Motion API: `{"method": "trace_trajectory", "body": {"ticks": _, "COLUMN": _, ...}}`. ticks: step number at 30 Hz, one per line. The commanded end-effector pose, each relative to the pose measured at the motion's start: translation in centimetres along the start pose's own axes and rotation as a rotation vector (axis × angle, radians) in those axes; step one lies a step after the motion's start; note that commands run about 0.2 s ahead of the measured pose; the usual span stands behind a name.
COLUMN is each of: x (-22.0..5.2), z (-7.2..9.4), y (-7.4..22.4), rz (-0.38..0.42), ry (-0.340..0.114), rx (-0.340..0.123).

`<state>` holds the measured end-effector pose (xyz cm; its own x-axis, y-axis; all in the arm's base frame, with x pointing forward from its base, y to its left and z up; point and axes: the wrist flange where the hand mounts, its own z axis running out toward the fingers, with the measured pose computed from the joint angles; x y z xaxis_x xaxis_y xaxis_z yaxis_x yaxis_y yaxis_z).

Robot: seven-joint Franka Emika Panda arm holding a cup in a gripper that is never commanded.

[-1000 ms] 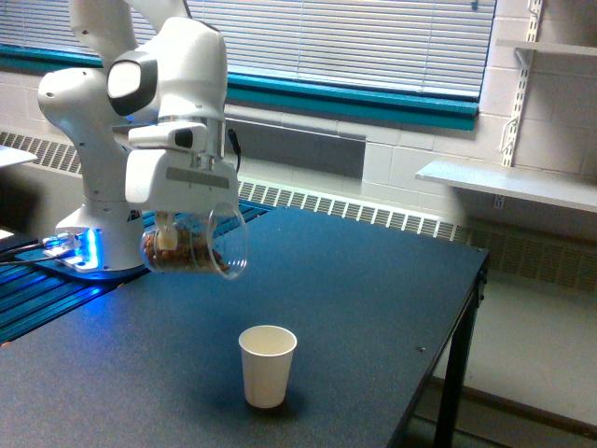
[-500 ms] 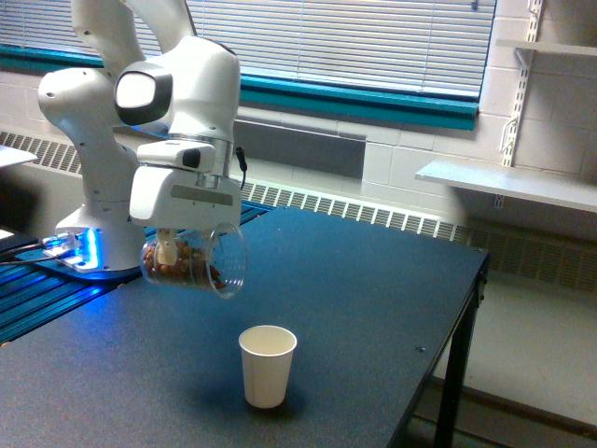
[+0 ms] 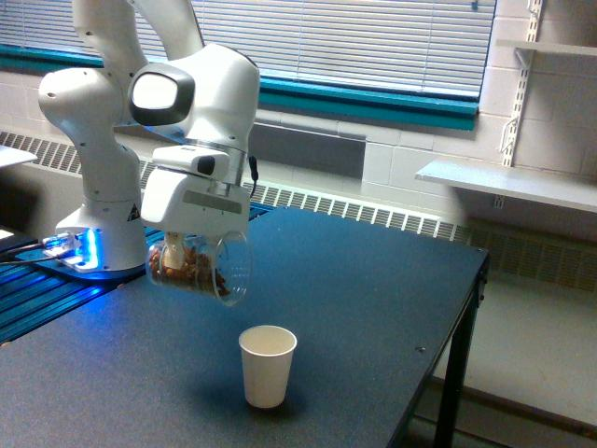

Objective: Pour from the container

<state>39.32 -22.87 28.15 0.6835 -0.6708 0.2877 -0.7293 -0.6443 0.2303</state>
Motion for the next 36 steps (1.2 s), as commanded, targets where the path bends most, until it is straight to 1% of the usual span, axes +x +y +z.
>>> {"method": "trace_trajectory", "body": {"ticks": 1, "x": -0.1, "z": -0.1, "y": -1.1, "rz": 0.022, "ry": -0.001, "rx": -0.032}}
{"method": "trace_trajectory", "body": {"ticks": 11, "x": -0.5, "z": 0.2, "y": -2.4, "rz": 0.005, "ry": -0.013, "rx": -0.062}}
{"method": "trace_trajectory", "body": {"ticks": 25, "x": -0.2, "z": 0.3, "y": -4.1, "rz": -0.008, "ry": -0.025, "rx": -0.123}}
{"method": "trace_trajectory", "body": {"ticks": 36, "x": 0.0, "z": 0.4, "y": -5.0, "rz": -0.019, "ry": -0.025, "rx": -0.185}}
